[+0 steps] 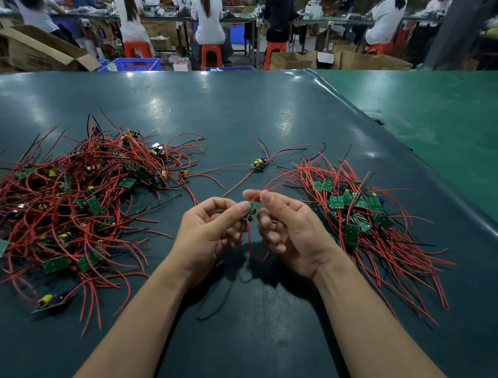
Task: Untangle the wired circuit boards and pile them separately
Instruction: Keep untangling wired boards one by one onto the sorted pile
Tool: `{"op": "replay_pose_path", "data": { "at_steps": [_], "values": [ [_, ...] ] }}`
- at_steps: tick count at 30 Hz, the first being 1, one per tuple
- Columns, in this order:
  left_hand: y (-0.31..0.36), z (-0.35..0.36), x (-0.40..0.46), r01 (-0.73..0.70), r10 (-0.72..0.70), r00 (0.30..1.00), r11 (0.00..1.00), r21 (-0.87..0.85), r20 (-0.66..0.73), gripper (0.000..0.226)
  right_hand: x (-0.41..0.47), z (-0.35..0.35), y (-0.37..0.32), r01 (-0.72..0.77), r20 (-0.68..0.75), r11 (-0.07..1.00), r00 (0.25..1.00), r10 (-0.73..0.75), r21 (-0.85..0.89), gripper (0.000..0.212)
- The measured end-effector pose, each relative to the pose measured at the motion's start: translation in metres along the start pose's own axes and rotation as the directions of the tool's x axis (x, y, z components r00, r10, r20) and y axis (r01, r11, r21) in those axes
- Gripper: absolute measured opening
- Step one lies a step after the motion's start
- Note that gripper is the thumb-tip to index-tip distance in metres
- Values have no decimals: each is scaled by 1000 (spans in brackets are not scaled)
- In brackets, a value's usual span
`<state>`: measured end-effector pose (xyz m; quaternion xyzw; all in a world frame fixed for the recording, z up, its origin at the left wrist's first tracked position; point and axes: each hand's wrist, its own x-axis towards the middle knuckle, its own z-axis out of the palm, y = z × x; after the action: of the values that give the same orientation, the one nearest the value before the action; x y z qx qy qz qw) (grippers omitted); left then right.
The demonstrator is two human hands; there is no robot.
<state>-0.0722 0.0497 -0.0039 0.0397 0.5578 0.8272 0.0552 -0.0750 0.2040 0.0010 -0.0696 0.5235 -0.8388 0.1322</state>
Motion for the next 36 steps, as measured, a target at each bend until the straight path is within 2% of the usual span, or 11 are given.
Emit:
{"op": "replay_pose_path", "data": {
  "at_steps": [3, 6, 10, 13, 15, 18, 20, 22, 26, 32, 36],
  "values": [
    [2, 3, -4, 135, -138, 988, 990, 45, 72, 24, 3, 2, 1, -11, -90, 1000, 996, 9, -16, 18],
    [7, 3, -7, 274, -269, 949, 962, -8, 166, 25, 4, 0, -1, 4, -129, 997, 992, 5, 72, 22],
    [12, -3, -7, 376, -348, 891, 925, -44, 292, 35, 5, 2, -2, 28, -171, 992, 985, -7, 122, 20],
    [11, -2, -4, 353, -353, 894, 934, 51, 275, 49, 6, 2, -5, 5, -198, 989, 980, 24, 145, 18],
    [8, 0, -4, 330, -334, 915, 942, 56, 228, 46, 5, 0, -7, -8, -213, 974, 975, 57, 225, 18],
    [8, 0, -6, 280, -256, 933, 958, -64, 254, 31, 5, -4, -11, -6, -210, 908, 972, 103, 420, 14],
    [10, -3, -5, 316, -253, 921, 929, -191, 295, 38, 5, -5, -13, 14, -193, 864, 976, 96, 503, 6],
    [13, -6, -4, 392, -315, 891, 897, -206, 325, 47, 4, -5, -11, 13, -193, 883, 977, 88, 469, 10],
    [14, -5, -5, 448, -414, 862, 892, -58, 291, 65, 5, -2, -5, -23, -236, 972, 968, 80, 235, 34],
    [6, -7, -7, 272, -277, 930, 961, 56, 241, 33, 8, 0, -3, 109, -382, 991, 921, -73, 73, 21],
    [9, -10, -9, 319, -321, 884, 946, 64, 339, 31, 9, -1, -5, 180, -431, 978, 894, -120, 101, 19]
  ]
}}
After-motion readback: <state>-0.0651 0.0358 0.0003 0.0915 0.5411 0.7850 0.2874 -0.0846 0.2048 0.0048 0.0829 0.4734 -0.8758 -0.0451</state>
